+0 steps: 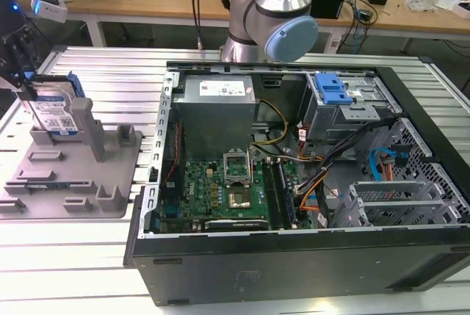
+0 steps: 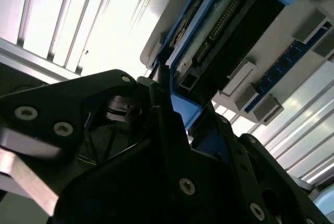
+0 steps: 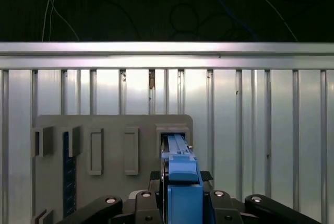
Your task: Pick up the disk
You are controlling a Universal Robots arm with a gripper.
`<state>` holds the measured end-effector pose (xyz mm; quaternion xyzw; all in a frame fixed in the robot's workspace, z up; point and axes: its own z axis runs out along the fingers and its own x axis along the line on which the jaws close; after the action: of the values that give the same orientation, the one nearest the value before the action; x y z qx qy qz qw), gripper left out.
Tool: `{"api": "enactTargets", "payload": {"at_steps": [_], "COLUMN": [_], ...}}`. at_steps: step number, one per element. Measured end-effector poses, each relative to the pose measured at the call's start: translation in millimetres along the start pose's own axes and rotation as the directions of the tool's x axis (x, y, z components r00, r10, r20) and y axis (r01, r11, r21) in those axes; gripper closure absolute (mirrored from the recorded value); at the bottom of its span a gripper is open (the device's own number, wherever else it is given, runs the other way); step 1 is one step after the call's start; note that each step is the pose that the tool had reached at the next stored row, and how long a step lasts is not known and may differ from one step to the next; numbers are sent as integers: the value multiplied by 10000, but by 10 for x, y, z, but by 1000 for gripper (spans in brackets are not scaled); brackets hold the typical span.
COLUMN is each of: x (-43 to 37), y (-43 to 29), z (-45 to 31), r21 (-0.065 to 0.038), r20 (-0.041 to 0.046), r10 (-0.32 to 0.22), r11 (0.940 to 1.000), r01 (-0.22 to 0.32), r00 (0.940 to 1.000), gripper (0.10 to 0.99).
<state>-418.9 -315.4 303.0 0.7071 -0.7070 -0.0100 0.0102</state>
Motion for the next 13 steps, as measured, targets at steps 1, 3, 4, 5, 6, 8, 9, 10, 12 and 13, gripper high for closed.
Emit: {"api": "enactTargets", "payload": {"at_steps": [1,3,4,5,6,8,9,10,12,13], "x": [0,0,0,0,1,1,0,1,1,1], "y": [2,5,7,10,14,16,20,23,28,29], "z": [-64,-191,-240,-362,-491,-601,-699,-816,-985,-1035], "r21": [-3,-1,-3,-1,-3,-3,-2,-2,-3,-1], "r20": [-2,-1,-1,-1,-8,-19,-27,-35,-43,-44], "r10": [0,0,0,-1,-1,-2,0,0,0,0], "r11": [10000,10000,10000,10000,10000,10000,10000,10000,10000,10000], "r01": [0,0,0,1,1,2,0,0,0,0], "r00": [10000,10000,10000,10000,10000,10000,10000,10000,10000,10000], "gripper": [722,722,722,722,722,722,722,722,722,722]}}
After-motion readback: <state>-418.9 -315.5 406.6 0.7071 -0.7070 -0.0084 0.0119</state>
